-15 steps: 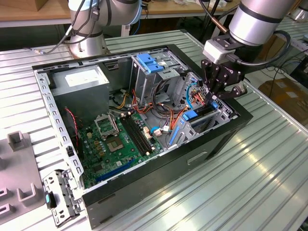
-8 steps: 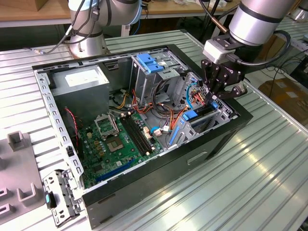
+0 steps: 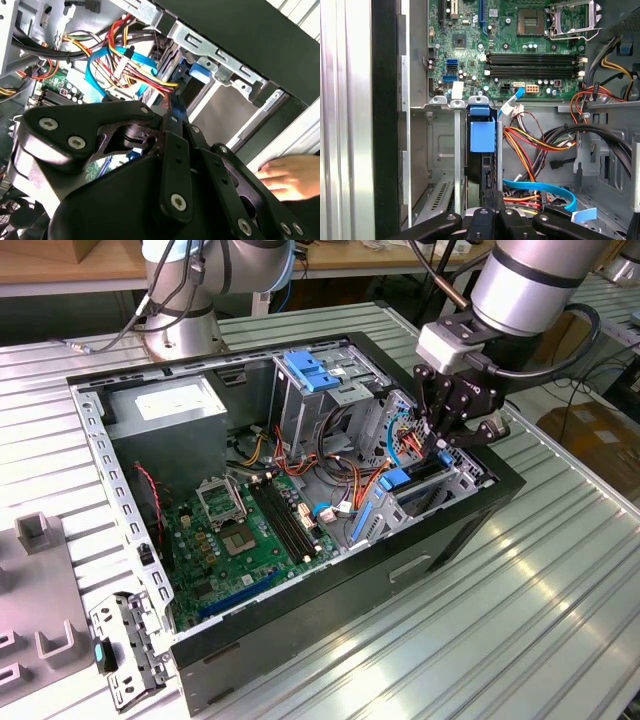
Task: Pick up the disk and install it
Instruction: 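Insert the second disk wire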
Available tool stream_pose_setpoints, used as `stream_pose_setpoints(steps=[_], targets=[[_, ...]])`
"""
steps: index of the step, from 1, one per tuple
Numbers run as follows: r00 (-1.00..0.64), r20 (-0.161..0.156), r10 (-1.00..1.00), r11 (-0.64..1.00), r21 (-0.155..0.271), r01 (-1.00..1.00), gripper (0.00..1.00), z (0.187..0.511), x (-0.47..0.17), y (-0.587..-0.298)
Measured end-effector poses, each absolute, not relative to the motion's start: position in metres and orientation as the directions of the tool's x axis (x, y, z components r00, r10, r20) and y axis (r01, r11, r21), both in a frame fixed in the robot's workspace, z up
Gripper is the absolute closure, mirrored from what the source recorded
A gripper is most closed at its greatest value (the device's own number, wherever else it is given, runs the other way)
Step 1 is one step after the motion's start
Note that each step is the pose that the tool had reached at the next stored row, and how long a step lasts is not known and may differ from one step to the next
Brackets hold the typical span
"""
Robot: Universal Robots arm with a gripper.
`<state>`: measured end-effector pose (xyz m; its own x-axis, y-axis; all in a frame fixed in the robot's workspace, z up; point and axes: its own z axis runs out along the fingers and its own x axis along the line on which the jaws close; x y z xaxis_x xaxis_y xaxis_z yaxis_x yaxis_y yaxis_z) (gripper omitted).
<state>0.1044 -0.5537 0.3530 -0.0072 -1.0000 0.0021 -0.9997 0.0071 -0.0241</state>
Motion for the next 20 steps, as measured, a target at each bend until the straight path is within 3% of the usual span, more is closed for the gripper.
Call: stream_pose_setpoints(steps=[16, 20], targets=[[-0.003, -0.011, -1.0, 0.003, -0.02, -1.0, 0.89, 0.382, 0.095, -0.554], [-0.003, -0.005, -1.0, 0.003, -0.008, -1.0, 0.89, 0.393, 0.096, -0.542]])
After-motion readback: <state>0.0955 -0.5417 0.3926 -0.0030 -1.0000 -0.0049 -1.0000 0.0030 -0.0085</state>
